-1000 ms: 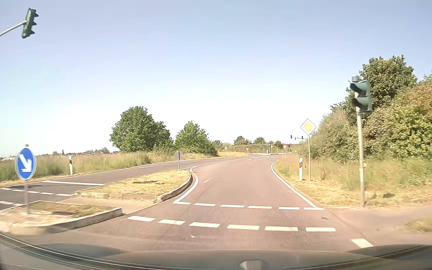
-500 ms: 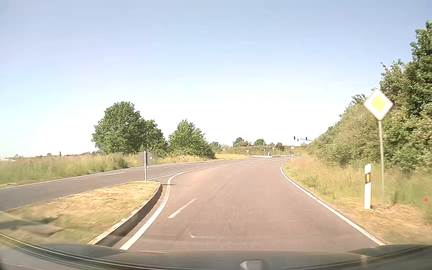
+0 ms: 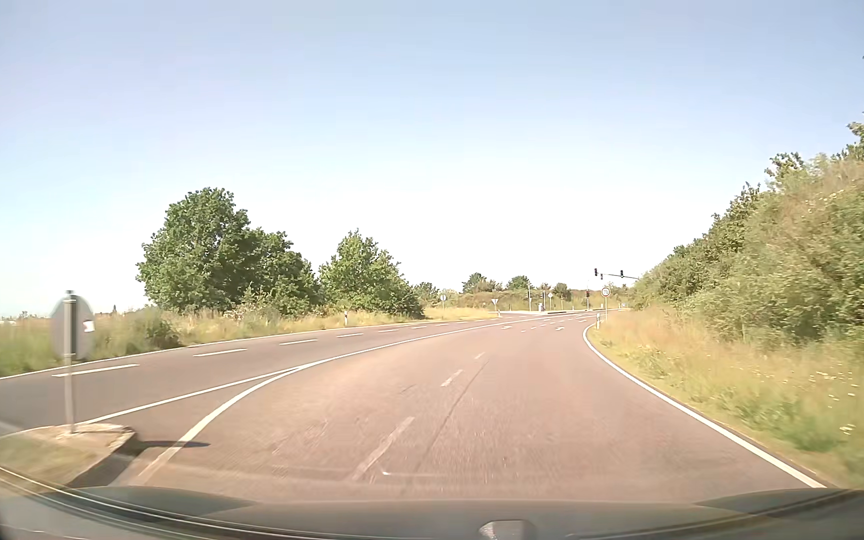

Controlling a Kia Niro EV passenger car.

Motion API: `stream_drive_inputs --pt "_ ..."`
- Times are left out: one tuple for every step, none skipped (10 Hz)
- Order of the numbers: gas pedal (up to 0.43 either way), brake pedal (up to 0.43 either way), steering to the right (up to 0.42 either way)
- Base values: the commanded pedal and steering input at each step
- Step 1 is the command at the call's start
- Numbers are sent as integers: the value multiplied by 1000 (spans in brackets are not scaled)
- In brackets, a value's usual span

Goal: Follow the waypoints while adhering to traffic rules and regulations

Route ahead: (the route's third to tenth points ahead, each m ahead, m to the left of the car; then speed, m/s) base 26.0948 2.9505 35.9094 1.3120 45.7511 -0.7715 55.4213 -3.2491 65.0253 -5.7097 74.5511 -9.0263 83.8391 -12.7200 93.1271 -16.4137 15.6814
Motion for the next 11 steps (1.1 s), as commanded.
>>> stream_drive_inputs --pt "0 43 3" --pt "0 67 5" --pt "0 79 8" --pt "0 85 10" --pt "0 104 12" --pt "0 116 14" --pt "0 128 16" --pt "0 140 19" --pt "0 152 21" --pt "0 159 24" --pt "0 171 26"
